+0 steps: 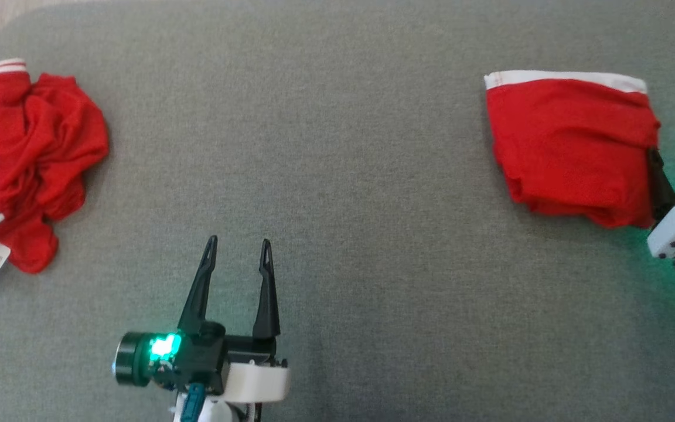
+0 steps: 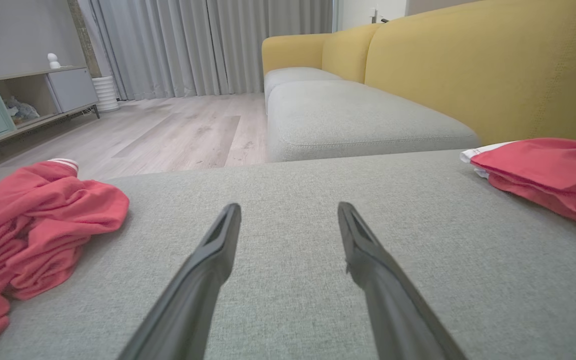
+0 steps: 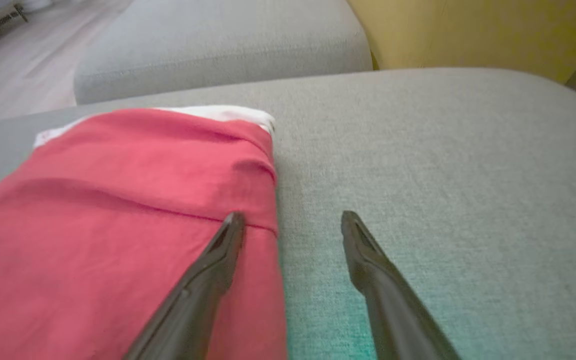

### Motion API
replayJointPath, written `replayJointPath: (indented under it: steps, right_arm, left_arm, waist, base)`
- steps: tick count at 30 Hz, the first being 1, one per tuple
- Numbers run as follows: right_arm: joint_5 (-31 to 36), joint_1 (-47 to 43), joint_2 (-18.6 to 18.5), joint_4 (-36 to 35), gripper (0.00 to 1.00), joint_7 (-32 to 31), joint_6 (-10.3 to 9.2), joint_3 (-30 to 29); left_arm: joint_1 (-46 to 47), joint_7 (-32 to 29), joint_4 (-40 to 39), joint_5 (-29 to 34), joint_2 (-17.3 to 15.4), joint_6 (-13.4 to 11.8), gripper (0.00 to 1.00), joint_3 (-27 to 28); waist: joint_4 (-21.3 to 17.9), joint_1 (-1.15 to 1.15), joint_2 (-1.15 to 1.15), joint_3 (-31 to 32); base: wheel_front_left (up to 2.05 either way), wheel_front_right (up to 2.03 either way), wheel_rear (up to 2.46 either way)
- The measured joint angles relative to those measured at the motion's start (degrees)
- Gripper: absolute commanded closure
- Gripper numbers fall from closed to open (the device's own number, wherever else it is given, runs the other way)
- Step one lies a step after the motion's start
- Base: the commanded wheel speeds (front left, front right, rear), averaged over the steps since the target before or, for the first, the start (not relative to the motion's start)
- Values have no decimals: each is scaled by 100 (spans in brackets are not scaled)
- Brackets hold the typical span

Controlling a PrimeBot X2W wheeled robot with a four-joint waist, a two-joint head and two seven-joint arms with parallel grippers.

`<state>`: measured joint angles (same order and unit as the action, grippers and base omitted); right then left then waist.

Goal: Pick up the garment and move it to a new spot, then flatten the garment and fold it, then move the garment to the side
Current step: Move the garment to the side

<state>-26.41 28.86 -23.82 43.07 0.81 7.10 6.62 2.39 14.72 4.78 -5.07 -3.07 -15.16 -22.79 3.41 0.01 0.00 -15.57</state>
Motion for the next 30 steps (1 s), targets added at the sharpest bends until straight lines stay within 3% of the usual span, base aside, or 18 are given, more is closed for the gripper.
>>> replayJointPath:
  steps: [3,4,5,7,13,23,30]
  right_arm:
    - [-196,139,-34,178,0,-96,0,109]
    - [-352,266,-34,294,16,-196,0,331]
    - [-401,324,-31,346,61,-216,0,445]
    - [-538,430,-24,399,100,-238,0,627]
    - [-899,659,-193,354,100,-293,0,1098]
    - [-926,1269,-1748,501,100,-282,0,1306]
    - [-648,1786,-2385,768,100,-193,0,1077]
  left_arm:
    - [74,0,5,0,0,-7,0,-15]
    - [146,0,8,0,0,-22,0,-15]
    - [171,0,20,0,0,-32,0,-13]
    - [213,0,49,1,0,-48,0,0]
    - [238,0,57,2,1,-46,0,15]
    - [801,0,49,133,2,60,0,-40]
    - [1265,2,25,160,7,62,0,-146]
  waist:
    - [24,0,0,-95]
    - [31,0,0,-174]
    - [23,0,0,-204]
    - [-19,-1,0,-246]
    - [-226,-1,0,-349]
    - [-669,0,0,-921]
    - [-813,0,0,-1492]
  base:
    - [0,0,0]
    - [0,0,0]
    - [0,0,0]
    - [0,0,0]
    - [0,0,0]
    - [0,0,0]
    - [0,0,0]
